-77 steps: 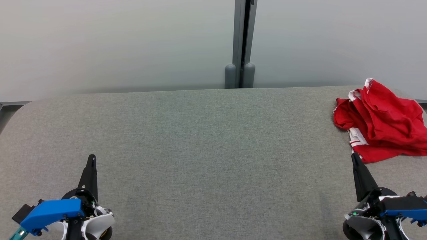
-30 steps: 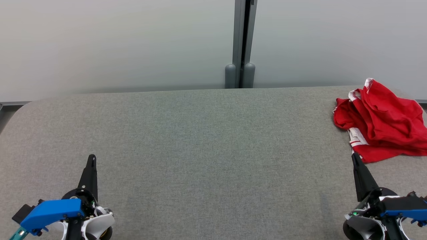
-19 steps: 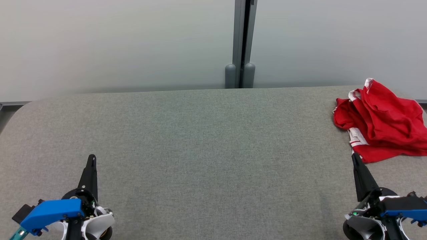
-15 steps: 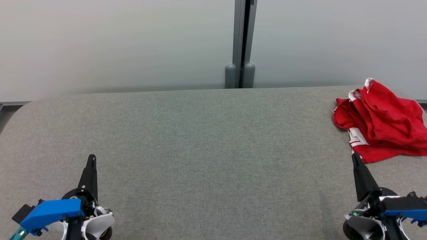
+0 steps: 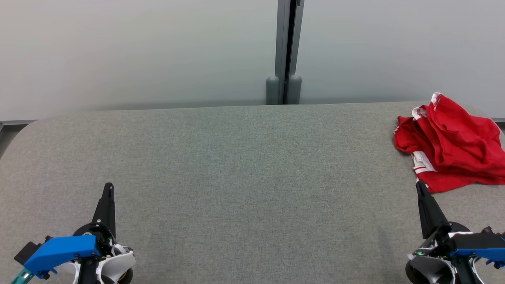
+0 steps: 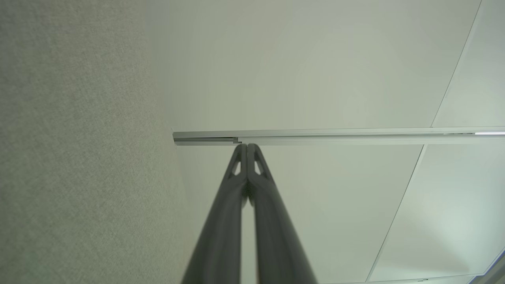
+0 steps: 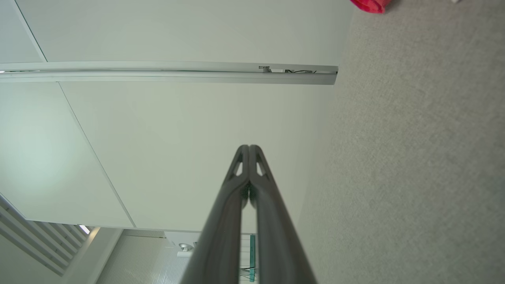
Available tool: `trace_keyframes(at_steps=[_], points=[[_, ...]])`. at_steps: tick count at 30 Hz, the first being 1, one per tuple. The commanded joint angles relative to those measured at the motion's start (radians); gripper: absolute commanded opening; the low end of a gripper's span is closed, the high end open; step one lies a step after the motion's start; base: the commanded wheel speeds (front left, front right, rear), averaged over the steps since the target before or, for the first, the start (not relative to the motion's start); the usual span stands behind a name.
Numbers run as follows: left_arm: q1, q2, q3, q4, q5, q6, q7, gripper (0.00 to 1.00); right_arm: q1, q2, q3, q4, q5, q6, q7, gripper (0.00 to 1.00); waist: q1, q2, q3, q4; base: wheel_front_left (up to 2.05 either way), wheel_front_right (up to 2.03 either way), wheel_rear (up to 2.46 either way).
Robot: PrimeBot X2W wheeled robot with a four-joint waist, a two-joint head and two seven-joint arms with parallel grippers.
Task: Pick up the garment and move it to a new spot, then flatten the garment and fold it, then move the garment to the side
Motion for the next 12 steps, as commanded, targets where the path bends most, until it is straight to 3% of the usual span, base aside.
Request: trace_keyframes(at_steps=[1, 12], points=[[-0.010, 0.000, 0.001, 0.000, -0.002, -0.009, 0.004, 0.00, -0.016, 0.002, -0.003, 0.002, -0.003, 0.001, 0.005, 0.00, 0.0001, 0.0000, 0.000, 0.000, 0.00, 0.00, 0.00], [-0.010, 0.000, 0.001, 0.000, -0.002, -0.009, 0.004, 0.00, -0.016, 0.003, -0.004, 0.002, -0.004, 0.001, 0.005, 0.00, 0.0001, 0.0000, 0.000, 0.000, 0.00, 0.00, 0.00]])
